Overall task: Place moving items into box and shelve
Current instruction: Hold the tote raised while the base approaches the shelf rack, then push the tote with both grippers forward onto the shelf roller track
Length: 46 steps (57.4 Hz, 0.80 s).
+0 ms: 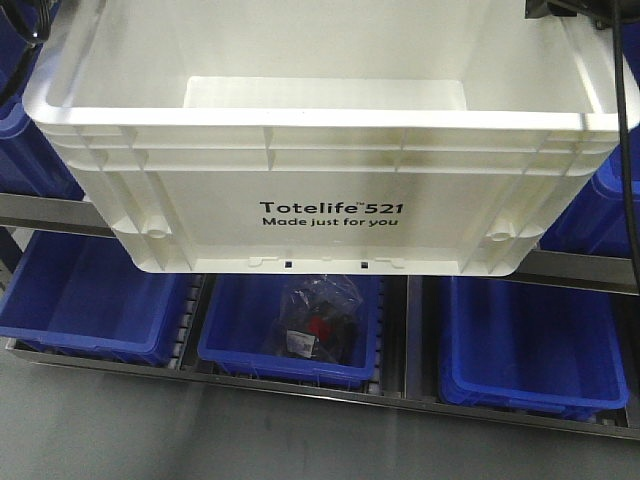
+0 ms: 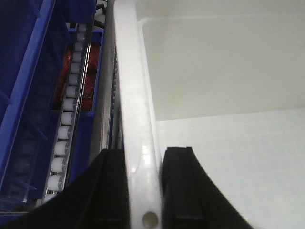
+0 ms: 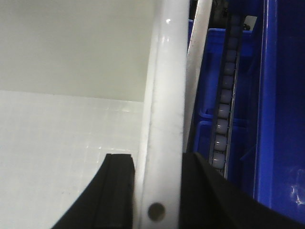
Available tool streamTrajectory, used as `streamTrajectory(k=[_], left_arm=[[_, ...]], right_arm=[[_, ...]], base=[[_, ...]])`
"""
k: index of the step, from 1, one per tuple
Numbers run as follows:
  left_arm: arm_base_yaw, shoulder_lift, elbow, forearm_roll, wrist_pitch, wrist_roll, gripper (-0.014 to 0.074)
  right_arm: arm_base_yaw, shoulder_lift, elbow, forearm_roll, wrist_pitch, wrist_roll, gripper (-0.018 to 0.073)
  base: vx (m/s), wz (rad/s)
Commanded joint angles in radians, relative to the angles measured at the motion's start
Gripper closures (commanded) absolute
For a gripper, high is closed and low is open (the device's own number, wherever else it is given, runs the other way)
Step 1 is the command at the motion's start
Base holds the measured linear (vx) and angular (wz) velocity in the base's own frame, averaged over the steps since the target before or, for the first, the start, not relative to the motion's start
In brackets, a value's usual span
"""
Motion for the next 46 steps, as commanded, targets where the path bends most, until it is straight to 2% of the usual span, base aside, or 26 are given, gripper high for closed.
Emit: streamTrajectory(k=[1, 20, 35, 46], left_arm=[[-0.002, -0.054, -0.037, 0.072, -0.131, 0.009, 0.0594], [-0.002, -0.054, -0.037, 0.072, -0.189, 0.009, 0.0594], [-0.002, -0.025, -0.037, 0.072, -0.193, 0.007, 0.0594], [-0.002, 0.037, -0.037, 0.104, -0.291, 0.008, 0.0594]], right_arm=[[-0.008, -0.053, -0.044, -0.057, -0.137, -0.012, 0.0564], [-0.008, -0.053, -0.044, -0.049, -0.133, -0.007, 0.0564], [-0.008, -0.021, -0.044, -0.032, -0.123, -0.008, 0.0564], [-0.008, 0.035, -0.044, -0.039, -0.19, -0.01, 0.0564]], base=[[0.0, 0.0], [0.0, 0.0], [0.0, 0.0], [0.0, 0.0]])
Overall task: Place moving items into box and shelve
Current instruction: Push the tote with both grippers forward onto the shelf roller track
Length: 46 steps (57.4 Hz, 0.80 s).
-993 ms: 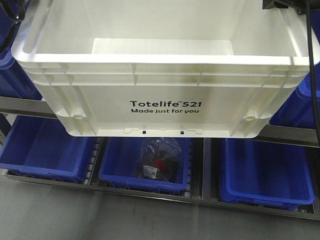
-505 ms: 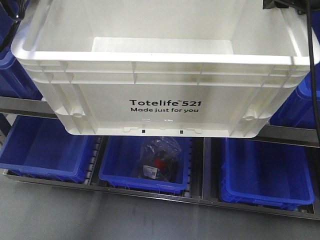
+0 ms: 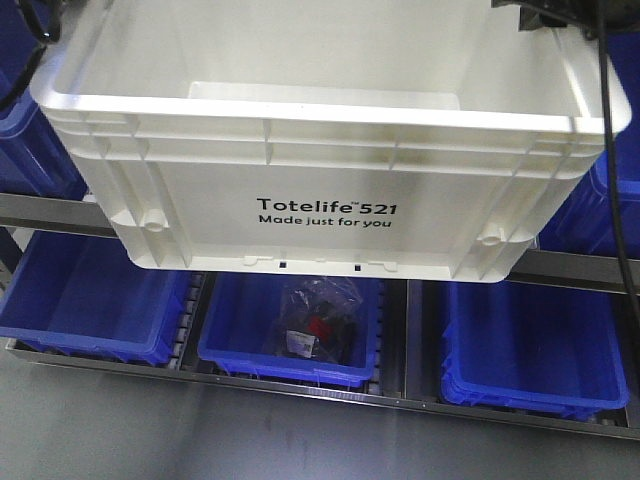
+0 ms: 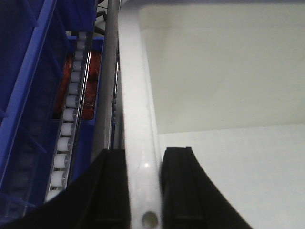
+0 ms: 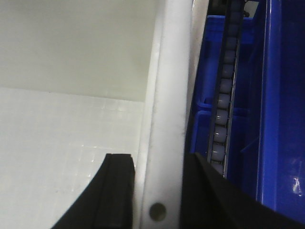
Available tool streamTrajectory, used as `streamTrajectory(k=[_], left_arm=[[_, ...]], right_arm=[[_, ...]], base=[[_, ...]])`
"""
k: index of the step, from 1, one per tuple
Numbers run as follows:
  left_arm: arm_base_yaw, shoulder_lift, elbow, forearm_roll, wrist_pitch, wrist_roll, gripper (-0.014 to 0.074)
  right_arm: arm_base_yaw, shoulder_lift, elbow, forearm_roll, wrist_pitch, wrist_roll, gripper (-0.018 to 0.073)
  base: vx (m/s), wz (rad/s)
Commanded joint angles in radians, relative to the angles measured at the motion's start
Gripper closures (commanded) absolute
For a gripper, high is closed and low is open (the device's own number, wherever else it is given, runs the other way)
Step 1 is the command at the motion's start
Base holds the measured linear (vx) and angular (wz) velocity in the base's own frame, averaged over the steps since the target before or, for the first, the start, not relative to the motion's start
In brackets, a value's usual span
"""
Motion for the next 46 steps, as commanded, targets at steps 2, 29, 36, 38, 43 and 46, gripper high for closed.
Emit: streamTrajectory(k=[2, 29, 36, 38, 43, 46], left_arm=[[-0.004, -0.011, -0.037, 0.09, -0.234, 0.009, 0.0594], [0.049, 0.15, -0.037, 0.204, -0.442, -0.132, 0.0594], [0.095, 0.183, -0.037, 0.204, -0.495, -0.158, 0.0594], [0.105, 0.188, -0.037, 0.204, -0.509, -0.158, 0.0594], [0.123, 0.201, -0.037, 0.204, -0.542, -0.158, 0.0594], [0.128, 0.208, -0.037, 0.202, -0.577, -0.158, 0.0594]], right_arm=[[-0.005, -0.013, -0.044, -0.048, -0.206, -0.018, 0.0564], [-0.005, 0.085, -0.044, -0.087, -0.411, -0.012, 0.0564], [-0.005, 0.123, -0.044, -0.087, -0.459, -0.01, 0.0564], [-0.005, 0.134, -0.044, -0.086, -0.477, -0.004, 0.0564], [-0.005, 0.156, -0.044, -0.086, -0.525, 0.015, 0.0564], [-0.005, 0.167, -0.044, -0.088, -0.545, 0.023, 0.0564]], base=[[0.0, 0.0], [0.0, 0.0], [0.0, 0.0], [0.0, 0.0], [0.0, 0.0], [0.0, 0.0]])
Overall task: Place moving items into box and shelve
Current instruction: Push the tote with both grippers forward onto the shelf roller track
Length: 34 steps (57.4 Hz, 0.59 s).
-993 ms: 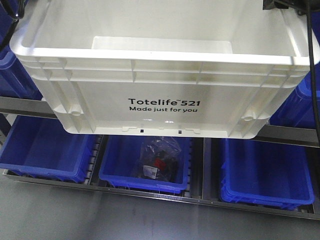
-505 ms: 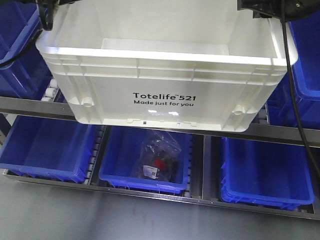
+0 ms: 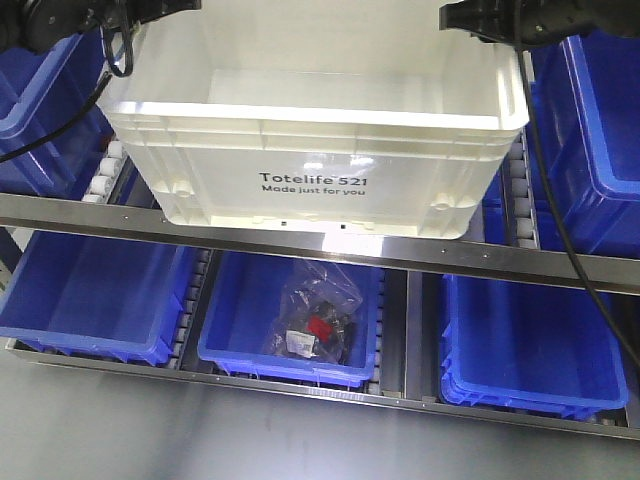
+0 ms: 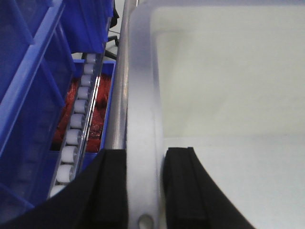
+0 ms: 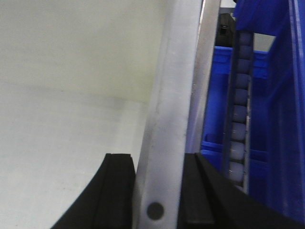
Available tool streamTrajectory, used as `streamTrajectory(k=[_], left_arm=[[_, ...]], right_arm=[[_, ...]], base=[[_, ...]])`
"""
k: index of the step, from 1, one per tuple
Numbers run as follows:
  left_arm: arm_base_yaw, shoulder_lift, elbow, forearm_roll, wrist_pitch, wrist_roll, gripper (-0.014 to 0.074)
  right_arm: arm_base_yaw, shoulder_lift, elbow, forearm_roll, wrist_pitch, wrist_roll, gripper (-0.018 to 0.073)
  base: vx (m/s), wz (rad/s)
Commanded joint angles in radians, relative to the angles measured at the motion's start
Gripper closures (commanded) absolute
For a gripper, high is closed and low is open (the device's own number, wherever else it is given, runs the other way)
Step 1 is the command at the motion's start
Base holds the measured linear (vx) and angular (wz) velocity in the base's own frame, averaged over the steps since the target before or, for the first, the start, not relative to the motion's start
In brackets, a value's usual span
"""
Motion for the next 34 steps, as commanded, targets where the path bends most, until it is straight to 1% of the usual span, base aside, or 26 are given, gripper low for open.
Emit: streamTrajectory(k=[1, 8, 13, 23, 34], left_arm=[[0.011, -0.054, -0.037, 0.046, -0.209, -0.002, 0.0594], [0.018, -0.029, -0.037, 0.046, -0.291, -0.002, 0.0594], [0.018, -0.007, -0.037, 0.046, -0.324, -0.002, 0.0594], [0.018, 0.037, -0.06, 0.046, -0.331, -0.001, 0.0594], [0.018, 0.084, -0.177, 0.046, -0.311, 0.002, 0.0594]], right_arm=[[0.01, -0.053, -0.044, -0.025, -0.207, -0.005, 0.0564], [0.01, -0.034, -0.044, -0.047, -0.241, 0.002, 0.0564], [0.01, -0.02, -0.044, -0.052, -0.277, 0.002, 0.0564], [0.01, 0.007, -0.044, -0.051, -0.315, 0.002, 0.0564], [0.01, 0.021, -0.044, -0.05, -0.362, 0.002, 0.0564]], base=[[0.0, 0.0], [0.0, 0.0], [0.0, 0.0], [0.0, 0.0], [0.0, 0.0]])
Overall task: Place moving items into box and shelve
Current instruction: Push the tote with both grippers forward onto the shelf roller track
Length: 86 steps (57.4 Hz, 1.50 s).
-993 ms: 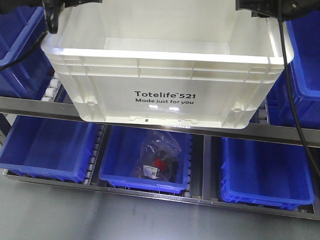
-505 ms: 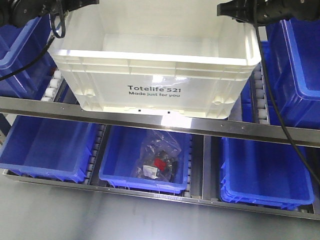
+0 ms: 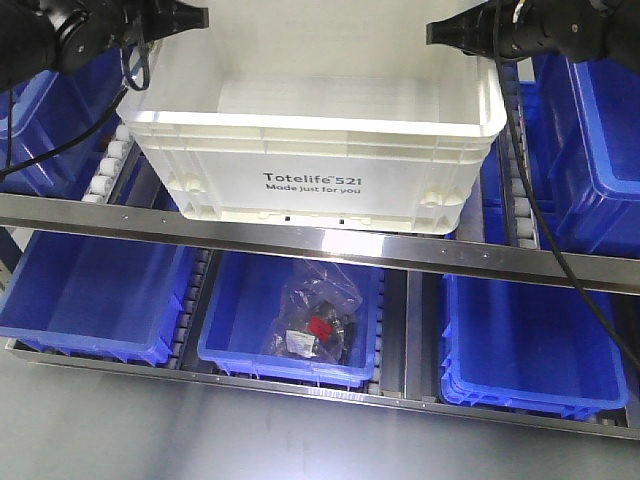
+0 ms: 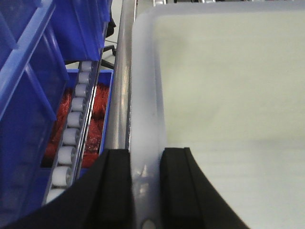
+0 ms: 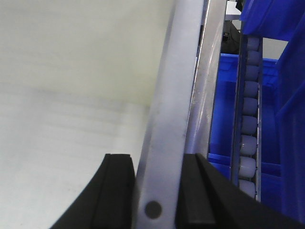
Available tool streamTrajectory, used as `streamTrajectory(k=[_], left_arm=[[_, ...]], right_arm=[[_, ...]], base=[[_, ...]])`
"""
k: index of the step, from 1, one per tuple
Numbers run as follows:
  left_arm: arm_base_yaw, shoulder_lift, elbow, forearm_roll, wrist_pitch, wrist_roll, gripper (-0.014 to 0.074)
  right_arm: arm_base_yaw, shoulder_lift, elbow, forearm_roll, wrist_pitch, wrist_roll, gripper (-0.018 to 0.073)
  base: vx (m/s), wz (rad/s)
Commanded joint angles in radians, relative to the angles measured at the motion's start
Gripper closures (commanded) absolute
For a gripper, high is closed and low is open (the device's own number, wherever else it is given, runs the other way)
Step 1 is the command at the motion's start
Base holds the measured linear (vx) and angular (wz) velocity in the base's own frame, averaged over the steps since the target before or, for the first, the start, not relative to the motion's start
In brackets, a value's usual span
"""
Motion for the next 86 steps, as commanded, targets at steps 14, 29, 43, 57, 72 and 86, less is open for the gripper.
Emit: streamTrajectory(k=[14, 29, 43, 57, 72, 86], left_arm=[[-0.014, -0.013, -0.233, 0.026, -0.114, 0.004, 0.0594], [-0.014, 0.032, -0.231, 0.028, -0.115, 0.009, 0.0594], [-0.014, 0.046, -0.231, 0.028, -0.142, 0.009, 0.0594], [-0.014, 0.047, -0.23, 0.028, -0.116, 0.009, 0.0594], [-0.014, 0.047, -0.23, 0.026, -0.09, 0.009, 0.0594], [-0.014, 0.048, -0.23, 0.025, -0.039, 0.009, 0.0554]], right_arm=[[0.015, -0.066, -0.049, -0.005, -0.305, -0.029, 0.0564], [0.013, -0.018, -0.049, -0.005, -0.334, -0.029, 0.0564], [0.007, 0.009, -0.049, -0.006, -0.37, -0.032, 0.0564], [0.007, 0.012, -0.049, -0.006, -0.368, -0.032, 0.0564], [0.007, 0.012, -0.049, -0.008, -0.352, -0.037, 0.0561], [0.007, 0.012, -0.049, -0.008, -0.344, -0.037, 0.0491]], base=[[0.0, 0.0], [0.0, 0.0], [0.0, 0.0], [0.0, 0.0], [0.0, 0.0], [0.0, 0.0]])
